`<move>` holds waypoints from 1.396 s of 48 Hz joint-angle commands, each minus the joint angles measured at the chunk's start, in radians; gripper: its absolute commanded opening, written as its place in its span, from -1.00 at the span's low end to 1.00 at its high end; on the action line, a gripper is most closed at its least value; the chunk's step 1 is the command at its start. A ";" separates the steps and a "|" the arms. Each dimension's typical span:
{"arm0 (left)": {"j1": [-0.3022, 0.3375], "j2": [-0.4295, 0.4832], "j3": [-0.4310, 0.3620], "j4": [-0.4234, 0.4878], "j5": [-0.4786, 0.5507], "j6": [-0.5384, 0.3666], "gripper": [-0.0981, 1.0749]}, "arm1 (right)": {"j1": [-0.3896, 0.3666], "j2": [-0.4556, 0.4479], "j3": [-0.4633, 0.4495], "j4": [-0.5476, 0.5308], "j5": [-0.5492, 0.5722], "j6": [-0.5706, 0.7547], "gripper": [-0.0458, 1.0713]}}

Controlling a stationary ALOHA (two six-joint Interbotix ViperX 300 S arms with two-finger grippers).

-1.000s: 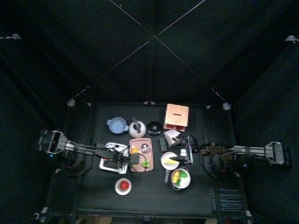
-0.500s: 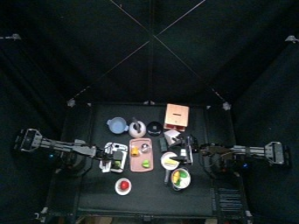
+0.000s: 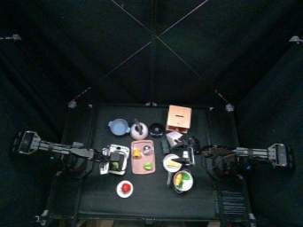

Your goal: Place starfruit bottom on stove

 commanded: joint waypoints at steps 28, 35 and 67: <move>0.020 -0.005 -0.005 -0.014 -0.032 0.000 0.69 | -0.009 0.014 -0.023 0.003 -0.006 -0.002 0.84; 0.018 -0.012 -0.012 -0.014 -0.032 0.000 0.69 | -0.008 0.014 -0.023 0.006 -0.006 -0.002 0.84; 0.020 -0.025 -0.011 -0.012 -0.055 0.002 0.68 | -0.008 0.014 -0.023 0.006 -0.006 -0.002 0.84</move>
